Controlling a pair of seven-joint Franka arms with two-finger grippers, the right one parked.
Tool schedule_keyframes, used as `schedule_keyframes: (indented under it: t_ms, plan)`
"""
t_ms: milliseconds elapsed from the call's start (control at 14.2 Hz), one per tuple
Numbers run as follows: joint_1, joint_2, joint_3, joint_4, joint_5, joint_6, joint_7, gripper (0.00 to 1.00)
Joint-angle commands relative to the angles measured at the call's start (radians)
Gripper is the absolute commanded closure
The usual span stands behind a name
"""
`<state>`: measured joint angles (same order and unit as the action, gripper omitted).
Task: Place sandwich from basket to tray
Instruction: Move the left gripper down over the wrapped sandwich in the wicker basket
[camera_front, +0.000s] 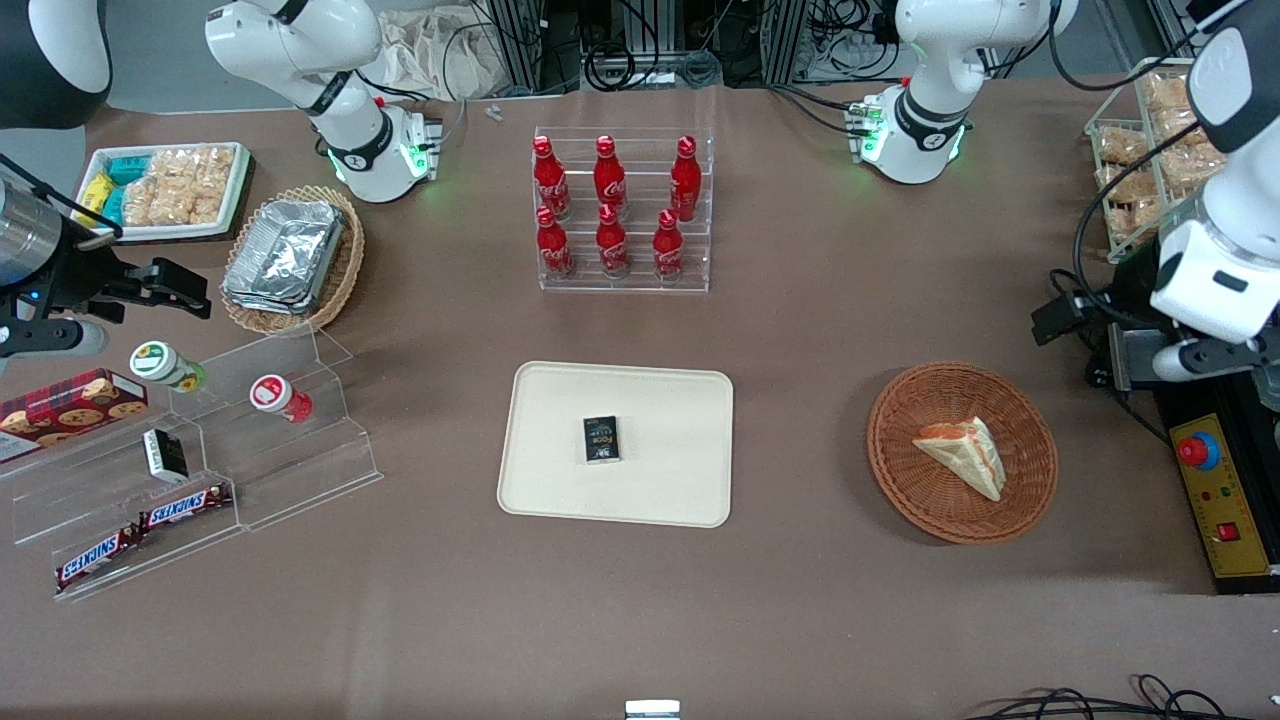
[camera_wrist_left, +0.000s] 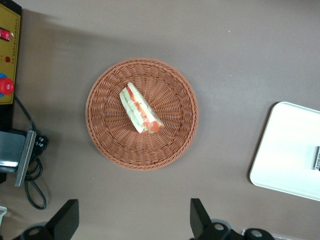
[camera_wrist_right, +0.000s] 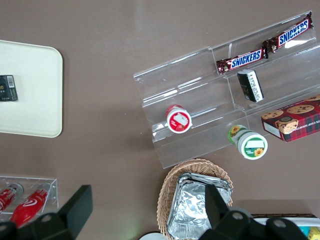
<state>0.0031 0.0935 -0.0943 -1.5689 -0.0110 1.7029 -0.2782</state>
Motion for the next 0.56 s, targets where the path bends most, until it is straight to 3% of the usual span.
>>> schedule_keyframes:
  t_ms: [0,282,494]
  plan:
    - [0.006,0.043,-0.004,0.072,-0.012,-0.051,0.007,0.00]
    - [0.008,0.081,-0.004,0.064,0.002,-0.052,0.010,0.00]
    - [0.024,0.083,-0.002,-0.070,-0.006,0.054,-0.041,0.00]
